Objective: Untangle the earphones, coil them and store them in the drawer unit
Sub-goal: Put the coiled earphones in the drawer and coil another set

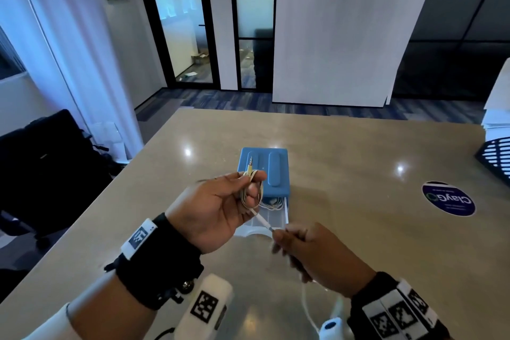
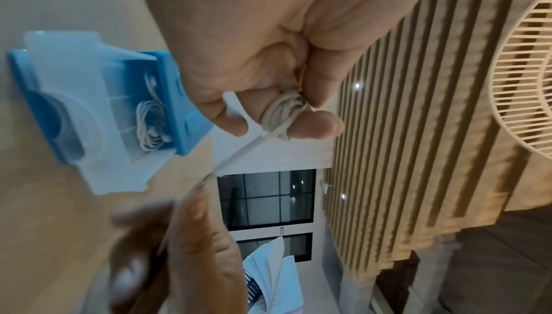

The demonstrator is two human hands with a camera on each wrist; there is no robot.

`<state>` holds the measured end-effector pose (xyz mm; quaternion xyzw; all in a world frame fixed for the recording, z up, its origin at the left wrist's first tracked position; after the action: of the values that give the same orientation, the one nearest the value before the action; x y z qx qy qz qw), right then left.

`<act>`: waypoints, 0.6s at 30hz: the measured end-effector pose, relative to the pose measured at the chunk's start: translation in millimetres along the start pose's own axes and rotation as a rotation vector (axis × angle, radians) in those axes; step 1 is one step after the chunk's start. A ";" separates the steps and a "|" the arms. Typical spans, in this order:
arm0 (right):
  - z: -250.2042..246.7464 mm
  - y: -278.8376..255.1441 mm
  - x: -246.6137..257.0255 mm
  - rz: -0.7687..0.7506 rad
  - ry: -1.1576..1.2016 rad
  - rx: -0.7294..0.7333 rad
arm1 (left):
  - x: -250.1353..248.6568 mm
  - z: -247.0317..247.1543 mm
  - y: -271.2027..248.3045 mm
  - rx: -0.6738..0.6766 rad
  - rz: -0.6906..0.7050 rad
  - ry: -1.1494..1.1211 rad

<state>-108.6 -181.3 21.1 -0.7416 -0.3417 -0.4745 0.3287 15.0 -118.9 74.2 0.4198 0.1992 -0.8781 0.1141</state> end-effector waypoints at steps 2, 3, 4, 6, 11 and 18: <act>-18.7 1.8 -1.8 -0.016 -0.056 -0.077 | -11.8 8.9 -8.5 0.099 0.053 0.095; -30.2 2.8 -0.3 -0.025 -0.077 -0.130 | -15.3 12.8 -13.0 0.153 0.089 0.187; -41.7 3.8 2.4 -0.033 -0.086 -0.187 | -15.8 18.3 -18.2 0.208 0.115 0.304; -60.0 5.0 11.0 -0.041 -0.073 -0.280 | -1.9 23.7 -24.7 0.317 0.100 0.556; -47.6 4.7 34.7 -0.051 0.088 -0.220 | 49.0 -0.1 -9.6 0.271 0.014 1.152; -1.5 -21.2 68.0 -0.278 -0.075 -0.237 | 42.2 -11.8 5.2 -0.093 -0.068 0.206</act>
<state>-105.2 -157.6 88.1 -0.7380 -0.3948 -0.5241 0.1573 -1.2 -119.7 33.1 0.4953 0.2643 -0.8234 0.0826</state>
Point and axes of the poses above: each hand's wrist, its own y-axis towards the middle knuckle, its own z-axis out of the palm, x = y × z, the point moved 10 cm from there along y, towards the middle knuckle, and after that the axes turned 4 degrees about -x, right-handed, at the moved point
